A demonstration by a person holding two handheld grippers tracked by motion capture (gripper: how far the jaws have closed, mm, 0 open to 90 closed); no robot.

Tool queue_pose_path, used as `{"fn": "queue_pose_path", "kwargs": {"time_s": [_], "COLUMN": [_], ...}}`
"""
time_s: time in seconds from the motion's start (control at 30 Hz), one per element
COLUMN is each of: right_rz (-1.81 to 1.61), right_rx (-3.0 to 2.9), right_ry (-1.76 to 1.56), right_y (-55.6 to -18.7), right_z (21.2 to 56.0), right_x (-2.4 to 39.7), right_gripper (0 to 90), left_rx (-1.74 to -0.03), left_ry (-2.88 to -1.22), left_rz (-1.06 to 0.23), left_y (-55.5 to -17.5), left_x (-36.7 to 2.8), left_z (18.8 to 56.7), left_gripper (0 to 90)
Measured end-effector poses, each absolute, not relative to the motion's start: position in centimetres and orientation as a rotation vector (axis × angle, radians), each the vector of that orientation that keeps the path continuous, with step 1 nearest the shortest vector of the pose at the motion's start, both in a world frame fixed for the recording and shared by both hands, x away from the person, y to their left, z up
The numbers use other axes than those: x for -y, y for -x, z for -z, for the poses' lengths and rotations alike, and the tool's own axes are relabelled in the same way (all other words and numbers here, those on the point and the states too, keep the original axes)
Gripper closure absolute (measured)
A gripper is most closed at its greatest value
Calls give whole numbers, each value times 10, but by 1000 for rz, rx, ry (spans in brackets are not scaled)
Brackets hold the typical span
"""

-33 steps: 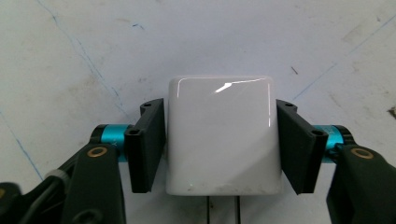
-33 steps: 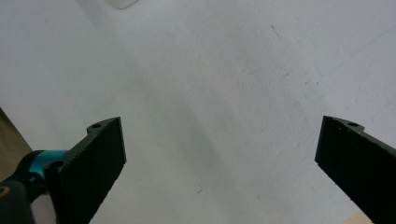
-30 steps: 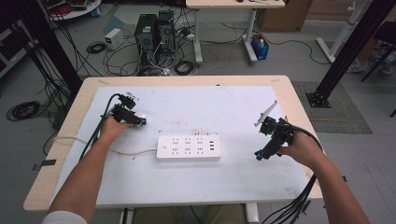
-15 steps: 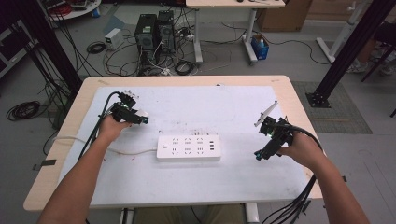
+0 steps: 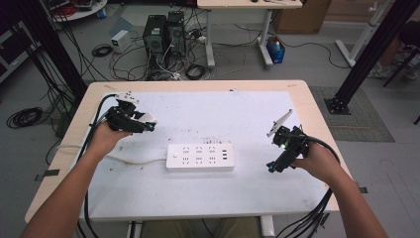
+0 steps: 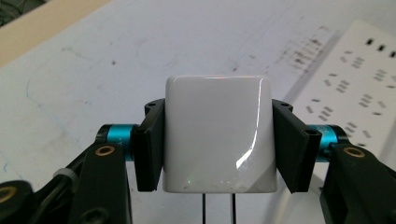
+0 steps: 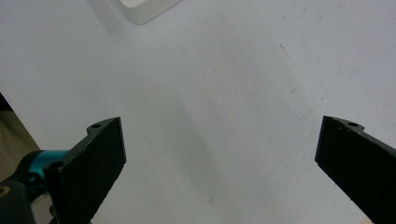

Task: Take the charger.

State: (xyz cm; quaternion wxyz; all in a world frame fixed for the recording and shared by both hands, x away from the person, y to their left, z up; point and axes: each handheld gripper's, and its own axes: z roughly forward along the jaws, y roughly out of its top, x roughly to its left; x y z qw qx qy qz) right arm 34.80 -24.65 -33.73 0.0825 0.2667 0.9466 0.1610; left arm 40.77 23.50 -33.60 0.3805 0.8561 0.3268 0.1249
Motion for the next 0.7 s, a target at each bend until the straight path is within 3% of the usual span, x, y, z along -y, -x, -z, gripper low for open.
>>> {"fn": "queue_pose_path", "kwargs": {"time_s": [0.7], "right_rz": [-521], "right_rx": [-2832], "right_ry": [-736], "right_y": [-342], "right_z": [337], "right_x": [234], "right_gripper": [11], "left_rx": [-400], "left_ry": [-2192], "left_rz": [-256], "left_y": [-325], "left_x": [-191], "left_z": [292], "left_gripper": [424]}}
